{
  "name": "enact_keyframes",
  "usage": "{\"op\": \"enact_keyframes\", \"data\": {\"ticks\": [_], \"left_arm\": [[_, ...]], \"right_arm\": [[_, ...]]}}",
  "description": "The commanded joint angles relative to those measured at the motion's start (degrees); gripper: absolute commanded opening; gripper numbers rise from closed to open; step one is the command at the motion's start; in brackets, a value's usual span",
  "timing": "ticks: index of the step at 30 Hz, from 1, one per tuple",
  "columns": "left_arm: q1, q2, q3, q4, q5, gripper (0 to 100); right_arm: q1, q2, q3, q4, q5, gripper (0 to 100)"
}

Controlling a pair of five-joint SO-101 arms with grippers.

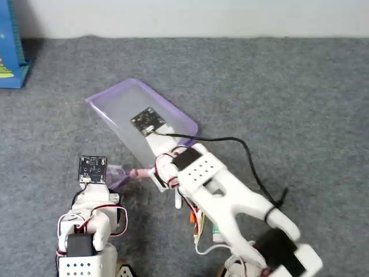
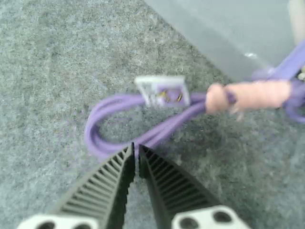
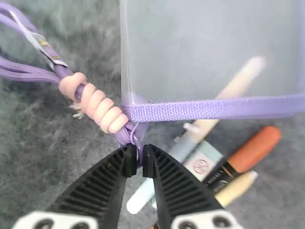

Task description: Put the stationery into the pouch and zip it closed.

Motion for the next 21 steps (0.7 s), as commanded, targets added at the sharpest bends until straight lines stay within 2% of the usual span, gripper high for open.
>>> {"op": "enact_keyframes", "data": {"ticks": [1,11,19,21], "left_arm": [[-0.09,-0.53,-0.84,0.26,0.44,1],[-0.09,-0.53,-0.84,0.26,0.44,1],[-0.09,-0.53,-0.84,0.26,0.44,1],[-0.09,-0.53,-0.84,0.26,0.44,1]], "right_arm": [[1.19,-8.04,0.18,0.84,0.70,0.8],[1.71,-21.76,0.18,0.92,9.76,0.8],[15.16,-22.64,0.00,0.48,17.23,1.4],[16.48,-22.99,0.00,1.10,17.32,5.3]]}}
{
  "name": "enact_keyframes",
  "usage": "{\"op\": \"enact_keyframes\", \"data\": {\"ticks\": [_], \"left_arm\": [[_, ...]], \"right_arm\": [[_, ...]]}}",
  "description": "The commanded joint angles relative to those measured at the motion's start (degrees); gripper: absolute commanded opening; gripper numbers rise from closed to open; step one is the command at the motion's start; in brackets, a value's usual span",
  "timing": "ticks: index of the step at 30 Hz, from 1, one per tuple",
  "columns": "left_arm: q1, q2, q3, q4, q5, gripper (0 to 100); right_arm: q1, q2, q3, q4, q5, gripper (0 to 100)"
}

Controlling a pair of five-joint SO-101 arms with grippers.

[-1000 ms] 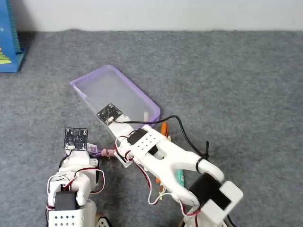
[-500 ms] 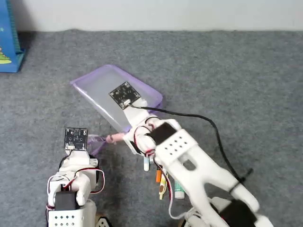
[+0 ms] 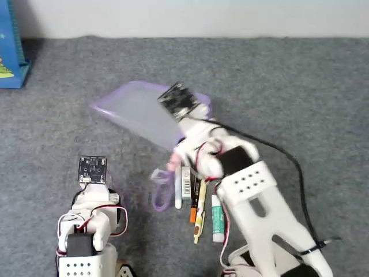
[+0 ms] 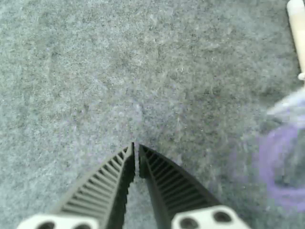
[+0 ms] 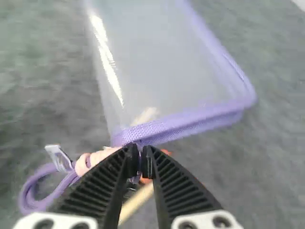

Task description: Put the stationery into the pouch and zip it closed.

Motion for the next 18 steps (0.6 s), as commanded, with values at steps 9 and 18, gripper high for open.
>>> {"op": "enact_keyframes", "data": {"ticks": [9,18], "left_arm": [[-0.09,-0.53,-0.84,0.26,0.44,1],[-0.09,-0.53,-0.84,0.26,0.44,1]], "right_arm": [[2.24,-3.12,-0.97,8.66,-11.87,19.4],[-1.27,-2.42,-0.18,14.11,-37.36,19.0]]}}
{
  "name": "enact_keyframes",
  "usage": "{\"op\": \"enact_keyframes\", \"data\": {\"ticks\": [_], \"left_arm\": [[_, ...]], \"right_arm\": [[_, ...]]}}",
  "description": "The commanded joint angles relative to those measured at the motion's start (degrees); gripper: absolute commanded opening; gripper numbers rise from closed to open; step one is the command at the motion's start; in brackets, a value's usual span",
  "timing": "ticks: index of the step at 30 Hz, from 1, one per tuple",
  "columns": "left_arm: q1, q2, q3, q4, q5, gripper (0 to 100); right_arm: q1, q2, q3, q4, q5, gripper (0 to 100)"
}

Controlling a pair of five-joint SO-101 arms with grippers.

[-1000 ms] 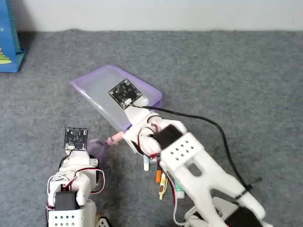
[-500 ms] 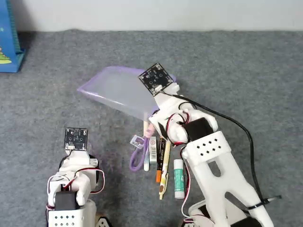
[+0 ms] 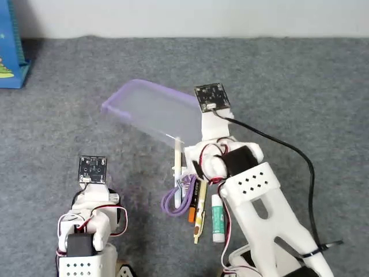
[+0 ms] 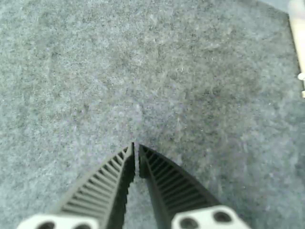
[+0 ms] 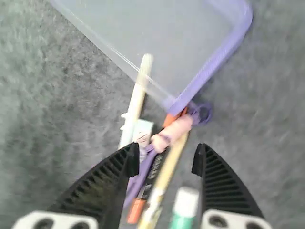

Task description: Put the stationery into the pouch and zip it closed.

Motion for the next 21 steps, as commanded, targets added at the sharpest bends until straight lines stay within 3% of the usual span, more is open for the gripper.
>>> {"op": "enact_keyframes", "data": {"ticks": [1,21], "left_arm": [[-0.09,-0.53,-0.84,0.26,0.44,1],[-0.09,-0.53,-0.84,0.26,0.44,1]], "right_arm": [[-0.48,-1.10,0.79,0.48,-7.30,18.9],[-0.66,23.60,5.71,-17.54,-8.97,18.7]]}}
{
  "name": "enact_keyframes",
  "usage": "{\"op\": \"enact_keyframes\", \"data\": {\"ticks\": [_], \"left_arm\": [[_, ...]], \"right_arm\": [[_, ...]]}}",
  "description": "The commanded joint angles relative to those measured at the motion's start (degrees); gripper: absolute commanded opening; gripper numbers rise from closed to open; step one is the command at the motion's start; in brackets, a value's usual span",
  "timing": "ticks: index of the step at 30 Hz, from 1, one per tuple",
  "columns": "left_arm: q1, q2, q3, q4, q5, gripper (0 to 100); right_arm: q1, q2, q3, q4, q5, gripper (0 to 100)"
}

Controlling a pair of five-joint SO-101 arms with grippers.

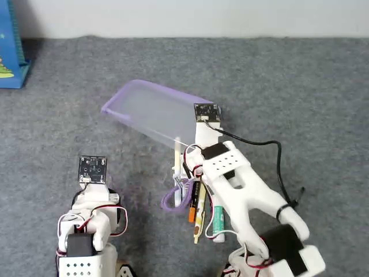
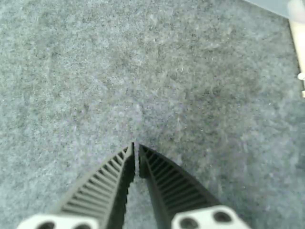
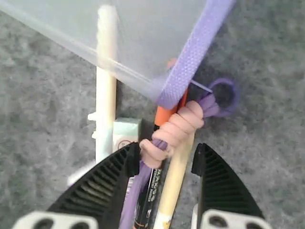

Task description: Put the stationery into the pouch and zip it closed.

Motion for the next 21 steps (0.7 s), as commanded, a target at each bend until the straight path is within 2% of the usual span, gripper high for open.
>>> {"op": "enact_keyframes", "data": {"ticks": [1,6,12,16,21], "left_arm": [[-0.09,-0.53,-0.84,0.26,0.44,1],[-0.09,-0.53,-0.84,0.26,0.44,1],[-0.09,-0.53,-0.84,0.26,0.44,1],[-0.09,-0.53,-0.84,0.26,0.44,1],[-0.09,-0.53,-0.84,0.26,0.44,1]], "right_arm": [[-0.57,0.31,-0.44,-1.10,-0.53,18.7],[-0.48,0.48,-0.18,0.13,-0.53,17.7],[-0.40,0.13,-0.44,2.77,2.37,0.3],[-0.22,-0.75,-0.44,5.32,3.43,0.8],[-0.22,-8.31,-0.09,9.63,8.70,0.9]]}}
